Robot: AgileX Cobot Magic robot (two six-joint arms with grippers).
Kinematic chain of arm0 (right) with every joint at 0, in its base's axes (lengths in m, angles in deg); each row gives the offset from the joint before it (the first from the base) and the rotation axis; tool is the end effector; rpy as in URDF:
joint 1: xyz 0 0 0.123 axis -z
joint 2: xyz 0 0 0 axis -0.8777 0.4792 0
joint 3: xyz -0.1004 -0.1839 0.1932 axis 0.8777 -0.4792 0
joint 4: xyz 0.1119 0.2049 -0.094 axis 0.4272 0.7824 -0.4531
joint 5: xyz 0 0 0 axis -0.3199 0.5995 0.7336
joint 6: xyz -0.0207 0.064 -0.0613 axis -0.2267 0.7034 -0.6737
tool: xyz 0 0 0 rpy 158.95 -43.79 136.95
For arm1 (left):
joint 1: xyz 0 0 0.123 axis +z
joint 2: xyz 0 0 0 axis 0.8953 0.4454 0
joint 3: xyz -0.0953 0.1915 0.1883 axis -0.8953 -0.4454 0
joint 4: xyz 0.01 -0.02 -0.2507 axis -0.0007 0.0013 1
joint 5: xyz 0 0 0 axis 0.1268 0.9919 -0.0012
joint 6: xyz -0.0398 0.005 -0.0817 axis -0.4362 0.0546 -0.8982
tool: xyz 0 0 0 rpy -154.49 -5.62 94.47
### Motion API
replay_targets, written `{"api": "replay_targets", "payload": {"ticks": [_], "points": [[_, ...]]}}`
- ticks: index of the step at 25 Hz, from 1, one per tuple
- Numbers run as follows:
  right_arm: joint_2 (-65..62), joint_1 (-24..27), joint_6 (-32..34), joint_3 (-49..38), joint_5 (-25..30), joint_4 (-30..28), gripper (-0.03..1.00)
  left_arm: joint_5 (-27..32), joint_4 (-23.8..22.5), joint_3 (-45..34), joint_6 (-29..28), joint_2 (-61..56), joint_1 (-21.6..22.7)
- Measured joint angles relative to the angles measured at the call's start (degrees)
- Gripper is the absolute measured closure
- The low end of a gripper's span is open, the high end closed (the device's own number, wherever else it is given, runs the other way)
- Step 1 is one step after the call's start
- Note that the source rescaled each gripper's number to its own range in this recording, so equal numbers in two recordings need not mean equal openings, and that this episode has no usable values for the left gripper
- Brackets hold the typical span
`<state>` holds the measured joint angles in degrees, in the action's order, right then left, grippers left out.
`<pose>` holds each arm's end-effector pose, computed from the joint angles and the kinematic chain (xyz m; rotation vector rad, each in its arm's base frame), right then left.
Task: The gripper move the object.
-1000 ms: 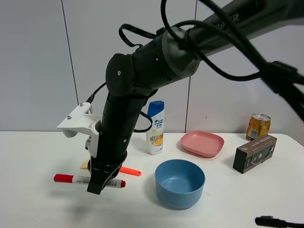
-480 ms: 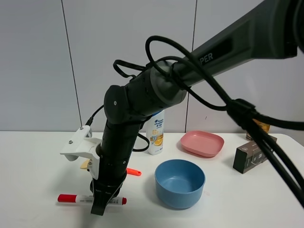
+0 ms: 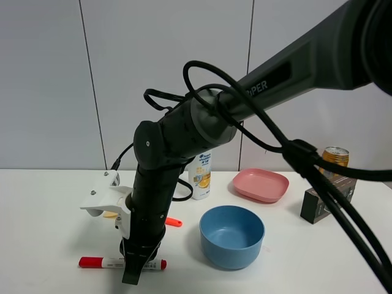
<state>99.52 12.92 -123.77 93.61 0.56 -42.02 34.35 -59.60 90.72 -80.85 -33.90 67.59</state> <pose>0.3037 0.3636 0.0940 -1.9652 2.0713 0.2584 -0.0074 0.0041 0.2813 -0.1428 2.0149 0.0708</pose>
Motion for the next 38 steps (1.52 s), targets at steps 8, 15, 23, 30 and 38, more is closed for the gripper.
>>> {"api": "replay_targets", "payload": {"ticks": [8, 15, 23, 30, 38], "points": [[-2.1, 0.0, 5.1, 0.0, 1.0, -1.6, 0.11, 0.0, 0.0, 0.0, 0.0, 0.0, 0.0], [-6.9, -0.1, 7.1, 0.0, 2.6, -3.0, -0.03, 0.0, 0.0, 0.0, 0.0, 0.0, 0.0], [-22.6, -0.2, 8.2, -0.1, 5.5, -0.5, -0.03, 0.0, 0.0, 0.0, 0.0, 0.0, 0.0], [-34.7, -0.4, 14.4, -0.1, 7.5, -6.9, -0.03, 0.0, 0.0, 0.0, 0.0, 0.0, 0.0], [-46.0, -0.4, 38.5, -0.1, 18.4, -28.5, -0.03, 0.0, 0.0, 0.0, 0.0, 0.0, 0.0]]}}
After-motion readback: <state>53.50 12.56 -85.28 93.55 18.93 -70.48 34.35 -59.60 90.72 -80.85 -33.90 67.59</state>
